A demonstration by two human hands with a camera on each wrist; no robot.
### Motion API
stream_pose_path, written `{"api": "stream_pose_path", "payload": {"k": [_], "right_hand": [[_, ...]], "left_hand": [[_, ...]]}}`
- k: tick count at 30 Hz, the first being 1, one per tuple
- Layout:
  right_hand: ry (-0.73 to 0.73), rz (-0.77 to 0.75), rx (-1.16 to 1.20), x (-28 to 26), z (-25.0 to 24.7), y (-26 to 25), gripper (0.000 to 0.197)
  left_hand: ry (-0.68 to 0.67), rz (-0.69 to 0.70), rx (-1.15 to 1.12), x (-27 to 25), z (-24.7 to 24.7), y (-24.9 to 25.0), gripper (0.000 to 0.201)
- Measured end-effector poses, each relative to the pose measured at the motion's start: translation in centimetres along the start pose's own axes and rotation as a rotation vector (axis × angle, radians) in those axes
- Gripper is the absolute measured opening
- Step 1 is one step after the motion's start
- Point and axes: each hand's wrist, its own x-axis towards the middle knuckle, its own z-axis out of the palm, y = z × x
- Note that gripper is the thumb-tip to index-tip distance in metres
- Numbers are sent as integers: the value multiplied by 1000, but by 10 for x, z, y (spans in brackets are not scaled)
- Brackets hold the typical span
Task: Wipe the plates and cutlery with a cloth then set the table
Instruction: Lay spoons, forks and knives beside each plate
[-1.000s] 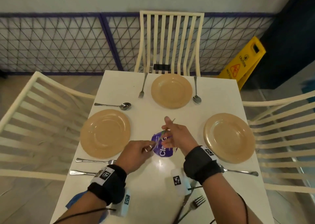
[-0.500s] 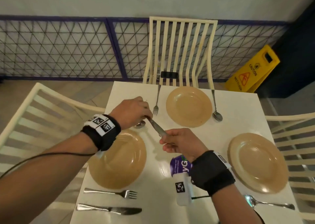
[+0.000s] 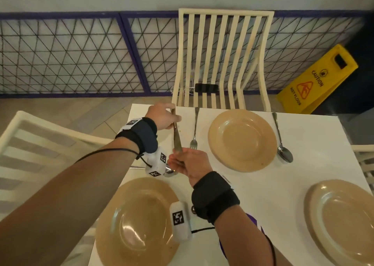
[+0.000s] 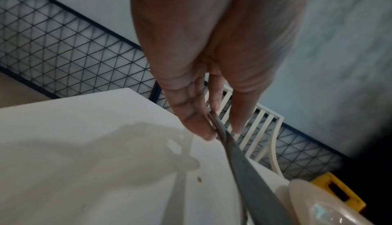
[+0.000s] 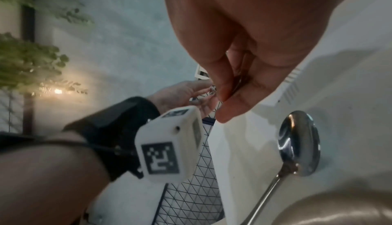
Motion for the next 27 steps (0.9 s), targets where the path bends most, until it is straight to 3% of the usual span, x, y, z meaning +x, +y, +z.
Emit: {"api": "stream_pose_path", "payload": {"k": [3, 7, 10, 13, 15, 27], "right_hand": [[25, -28, -152, 22, -1, -2, 4], [94, -96, -619, 46, -6, -12, 15], [142, -125, -895, 54, -9, -19, 3], [127, -130, -1011, 60, -11, -21, 33], [131, -155, -1085, 62, -12, -21, 38], [98, -398, -1546, 73, -6, -12, 16]], "left_hand": [[40, -18, 125, 20, 14, 0, 60], [55, -80, 160, 38, 29, 0, 69], [70, -87, 188, 51, 38, -1, 69], [72, -30, 282, 56, 43, 3, 43], [63, 10, 345, 57, 46, 5, 32], [95, 111, 503, 52, 54, 0, 53]]}}
